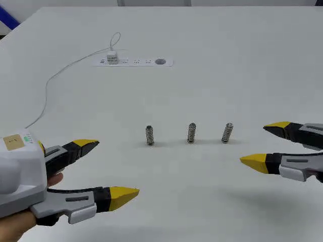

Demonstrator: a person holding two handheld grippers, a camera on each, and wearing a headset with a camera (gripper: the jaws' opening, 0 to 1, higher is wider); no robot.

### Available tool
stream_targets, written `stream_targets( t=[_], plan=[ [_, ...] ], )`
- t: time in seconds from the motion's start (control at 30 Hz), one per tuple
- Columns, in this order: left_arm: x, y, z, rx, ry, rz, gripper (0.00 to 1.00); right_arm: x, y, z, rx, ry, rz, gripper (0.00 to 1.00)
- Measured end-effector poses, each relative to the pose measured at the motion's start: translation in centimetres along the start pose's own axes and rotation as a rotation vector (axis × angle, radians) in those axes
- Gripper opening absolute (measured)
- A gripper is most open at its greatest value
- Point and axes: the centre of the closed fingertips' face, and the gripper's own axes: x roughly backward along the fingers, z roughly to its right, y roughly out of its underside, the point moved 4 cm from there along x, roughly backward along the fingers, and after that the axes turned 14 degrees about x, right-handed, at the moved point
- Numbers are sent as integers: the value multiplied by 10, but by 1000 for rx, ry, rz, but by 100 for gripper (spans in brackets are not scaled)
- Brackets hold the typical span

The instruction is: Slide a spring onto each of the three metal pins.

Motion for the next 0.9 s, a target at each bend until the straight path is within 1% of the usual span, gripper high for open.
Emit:
stream_targets(
  t=[0.3,0.5,0.9],
  plan=[
    [-2,2,0,1,7,-7,83,7,5,1,-29,26,10,63],
    [-4,2,0,1,15,-12,83,10,8,1,-32,38,7,63],
    [-7,3,0,-1,28,-21,84,14,7,3,-45,55,13,64]
  ],
)
